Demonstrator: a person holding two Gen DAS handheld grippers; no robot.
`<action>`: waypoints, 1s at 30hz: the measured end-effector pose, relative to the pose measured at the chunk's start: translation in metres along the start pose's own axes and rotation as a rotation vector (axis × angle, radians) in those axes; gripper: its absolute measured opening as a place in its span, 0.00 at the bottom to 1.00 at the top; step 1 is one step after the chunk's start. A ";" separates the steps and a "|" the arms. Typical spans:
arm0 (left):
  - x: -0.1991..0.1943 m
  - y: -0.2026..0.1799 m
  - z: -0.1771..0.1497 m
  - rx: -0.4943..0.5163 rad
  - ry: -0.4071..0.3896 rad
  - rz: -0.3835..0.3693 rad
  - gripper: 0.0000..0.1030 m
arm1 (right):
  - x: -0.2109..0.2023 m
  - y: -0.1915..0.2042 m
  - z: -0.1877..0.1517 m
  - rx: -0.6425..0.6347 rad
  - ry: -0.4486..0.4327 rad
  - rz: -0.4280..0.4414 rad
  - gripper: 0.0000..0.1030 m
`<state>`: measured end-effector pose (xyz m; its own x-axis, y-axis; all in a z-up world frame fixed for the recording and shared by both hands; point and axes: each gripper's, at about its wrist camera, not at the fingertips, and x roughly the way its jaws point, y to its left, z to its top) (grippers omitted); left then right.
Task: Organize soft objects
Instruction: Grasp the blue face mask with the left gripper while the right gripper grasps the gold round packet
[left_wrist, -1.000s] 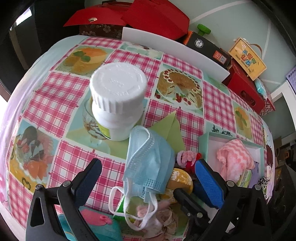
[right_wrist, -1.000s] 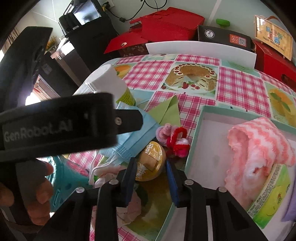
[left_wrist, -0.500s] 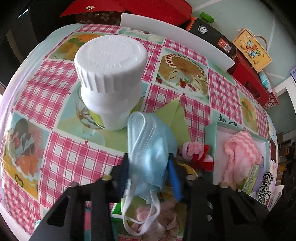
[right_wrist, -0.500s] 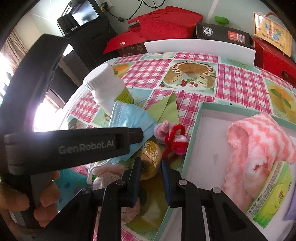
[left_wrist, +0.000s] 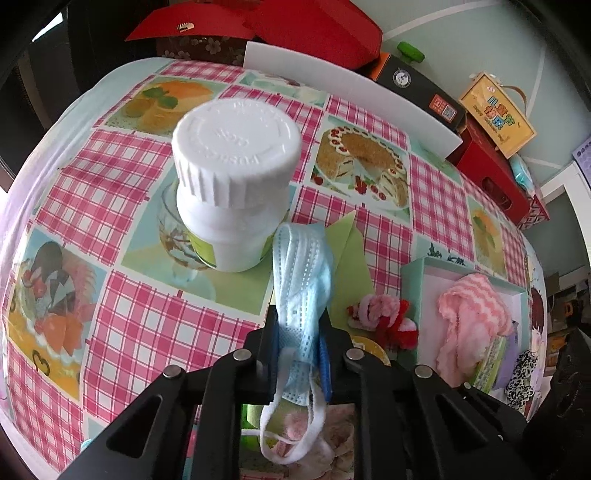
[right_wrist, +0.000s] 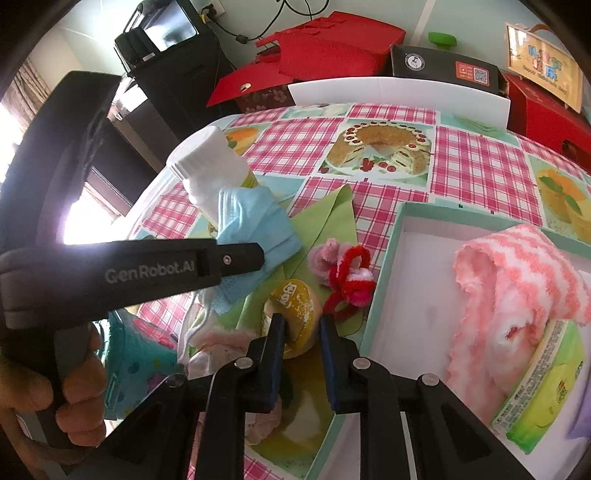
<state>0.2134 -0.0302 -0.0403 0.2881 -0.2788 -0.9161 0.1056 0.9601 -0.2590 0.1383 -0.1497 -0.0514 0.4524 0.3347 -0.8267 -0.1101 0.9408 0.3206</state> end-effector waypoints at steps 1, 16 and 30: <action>-0.002 0.000 0.000 0.001 -0.006 -0.002 0.17 | -0.001 0.001 0.000 -0.002 -0.002 -0.001 0.19; -0.046 -0.002 0.000 0.004 -0.135 -0.024 0.17 | -0.050 0.003 0.008 -0.001 -0.137 -0.004 0.18; -0.108 -0.010 -0.005 0.029 -0.307 -0.054 0.17 | -0.095 0.005 0.011 -0.008 -0.239 -0.013 0.18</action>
<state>0.1765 -0.0092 0.0596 0.5548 -0.3277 -0.7647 0.1550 0.9438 -0.2920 0.1047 -0.1773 0.0336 0.6501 0.3008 -0.6978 -0.1090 0.9457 0.3062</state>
